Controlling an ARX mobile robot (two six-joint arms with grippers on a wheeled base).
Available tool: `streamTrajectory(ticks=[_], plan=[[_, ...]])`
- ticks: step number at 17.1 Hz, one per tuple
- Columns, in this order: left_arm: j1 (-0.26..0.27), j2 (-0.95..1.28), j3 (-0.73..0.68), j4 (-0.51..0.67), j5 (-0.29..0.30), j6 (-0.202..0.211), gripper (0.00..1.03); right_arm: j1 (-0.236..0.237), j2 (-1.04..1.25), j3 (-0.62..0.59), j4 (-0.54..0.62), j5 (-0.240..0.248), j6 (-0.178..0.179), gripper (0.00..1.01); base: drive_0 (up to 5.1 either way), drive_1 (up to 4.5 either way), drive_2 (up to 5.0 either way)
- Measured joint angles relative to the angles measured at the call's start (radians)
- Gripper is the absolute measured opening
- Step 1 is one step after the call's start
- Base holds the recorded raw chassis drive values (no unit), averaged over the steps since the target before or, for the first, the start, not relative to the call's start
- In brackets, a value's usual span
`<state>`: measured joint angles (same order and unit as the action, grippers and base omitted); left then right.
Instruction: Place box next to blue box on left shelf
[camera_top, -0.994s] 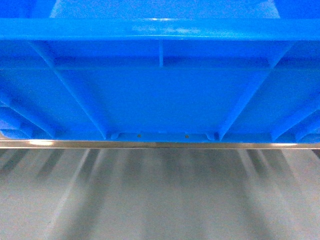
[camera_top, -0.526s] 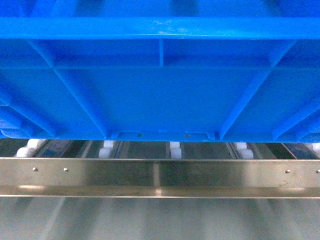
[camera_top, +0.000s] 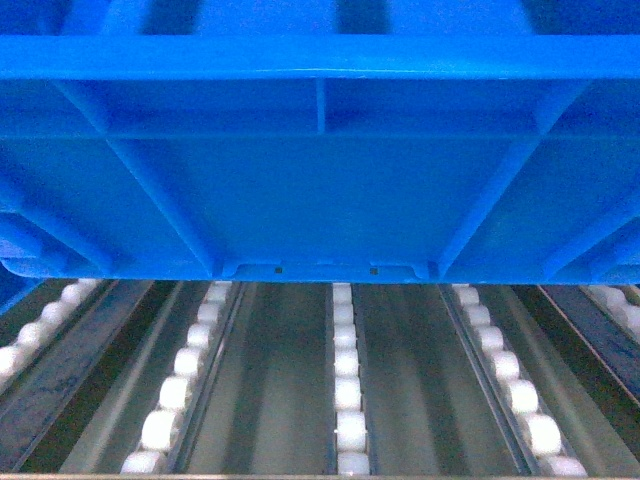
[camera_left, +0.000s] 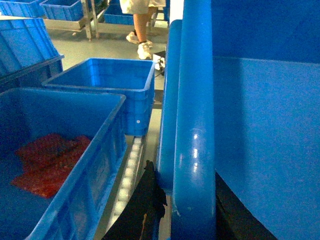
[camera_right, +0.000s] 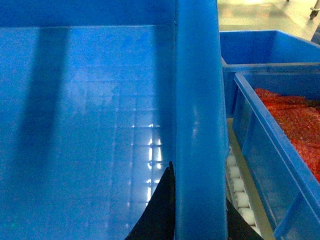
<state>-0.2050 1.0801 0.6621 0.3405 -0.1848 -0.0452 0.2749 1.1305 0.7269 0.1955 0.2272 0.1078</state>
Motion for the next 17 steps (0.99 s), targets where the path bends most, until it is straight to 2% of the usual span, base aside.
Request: streamTrajectory(ticks=[4, 17], plan=[[0.0, 0.004, 0.0, 0.0, 0.002, 0.0, 0.16, 0.0, 0.002, 0.0, -0.002, 0.0, 0.0, 0.08, 0.1, 2.56, -2.4], [0.0, 0.004, 0.0, 0.001, 0.002, 0.0, 0.16, 0.0, 0.001, 0.0, -0.002, 0.0, 0.0, 0.08, 0.0, 0.0, 0.0]])
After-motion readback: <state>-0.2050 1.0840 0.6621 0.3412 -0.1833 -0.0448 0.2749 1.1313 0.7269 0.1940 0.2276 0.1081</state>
